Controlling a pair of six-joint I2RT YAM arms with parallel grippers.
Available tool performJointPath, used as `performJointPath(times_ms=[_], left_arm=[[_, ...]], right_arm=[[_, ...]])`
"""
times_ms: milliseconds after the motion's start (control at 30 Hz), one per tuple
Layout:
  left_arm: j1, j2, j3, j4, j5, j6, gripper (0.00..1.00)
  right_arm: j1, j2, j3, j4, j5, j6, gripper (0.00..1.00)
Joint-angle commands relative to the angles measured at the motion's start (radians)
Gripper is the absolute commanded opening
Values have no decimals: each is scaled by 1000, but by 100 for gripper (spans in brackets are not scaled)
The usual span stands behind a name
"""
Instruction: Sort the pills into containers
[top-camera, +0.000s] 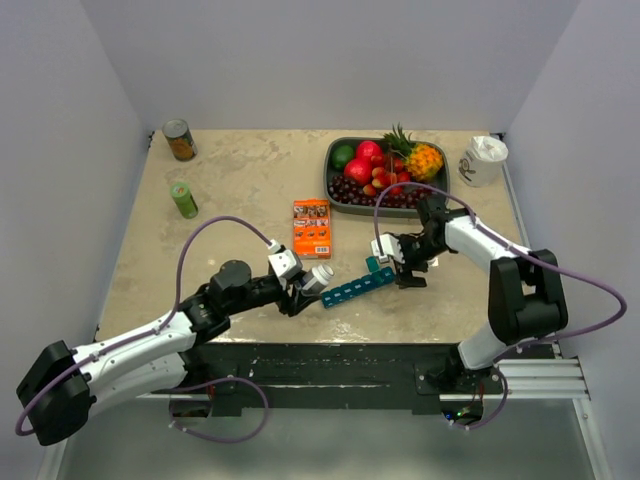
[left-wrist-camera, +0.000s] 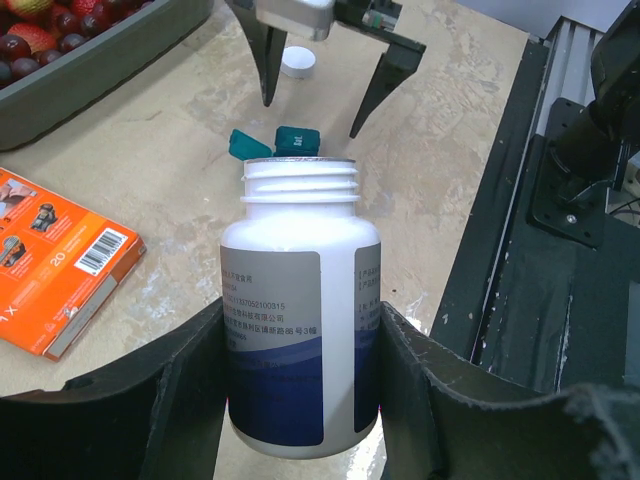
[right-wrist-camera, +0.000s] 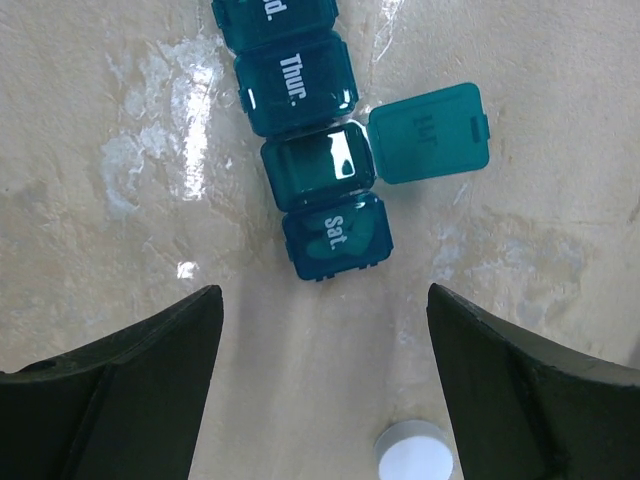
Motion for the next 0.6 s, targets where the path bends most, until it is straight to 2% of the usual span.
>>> performJointPath(times_ms=[0,200,567], left_arm=[[-8,-25,11,17,-14,-1,0],[-10,-40,18,-6,-23,7,0],[-13,-74,41,-57,-42,24,0]], right_arm=[[50,51,55,28,34,-50,85],[107,84,44,89,63,-4,81],[143,92,18,109,112,14,62]])
